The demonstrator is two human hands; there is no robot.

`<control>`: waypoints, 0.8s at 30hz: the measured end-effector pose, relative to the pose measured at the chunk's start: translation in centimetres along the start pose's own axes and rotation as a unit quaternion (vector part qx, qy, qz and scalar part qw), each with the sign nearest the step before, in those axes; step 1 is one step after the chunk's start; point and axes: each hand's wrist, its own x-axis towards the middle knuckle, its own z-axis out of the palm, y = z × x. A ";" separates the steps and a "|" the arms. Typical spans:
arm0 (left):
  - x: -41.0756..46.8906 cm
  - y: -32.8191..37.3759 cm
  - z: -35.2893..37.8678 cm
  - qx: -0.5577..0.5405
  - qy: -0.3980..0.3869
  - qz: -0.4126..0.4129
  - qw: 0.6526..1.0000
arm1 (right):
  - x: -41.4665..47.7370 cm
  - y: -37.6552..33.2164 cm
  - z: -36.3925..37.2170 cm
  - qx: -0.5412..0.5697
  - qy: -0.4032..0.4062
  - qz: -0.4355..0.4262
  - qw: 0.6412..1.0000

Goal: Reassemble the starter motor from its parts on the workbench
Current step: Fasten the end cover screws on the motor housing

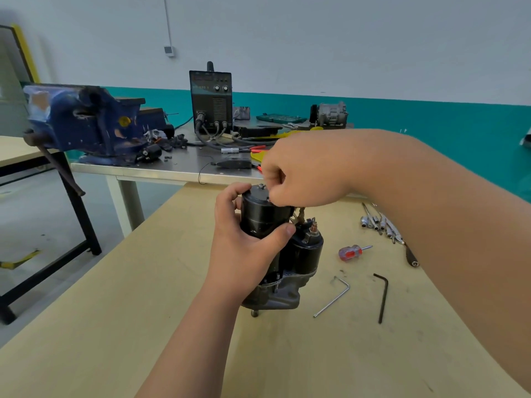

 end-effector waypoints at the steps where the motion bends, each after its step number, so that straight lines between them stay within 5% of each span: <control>1: 0.0 0.0 0.0 -0.001 0.000 0.001 1.000 | 0.0 -0.1 0.0 -0.003 -0.003 -0.002 1.000; 24: 0.1 0.0 0.2 -0.002 -0.010 0.010 1.000 | 0.0 0.1 0.1 0.020 0.013 0.013 1.000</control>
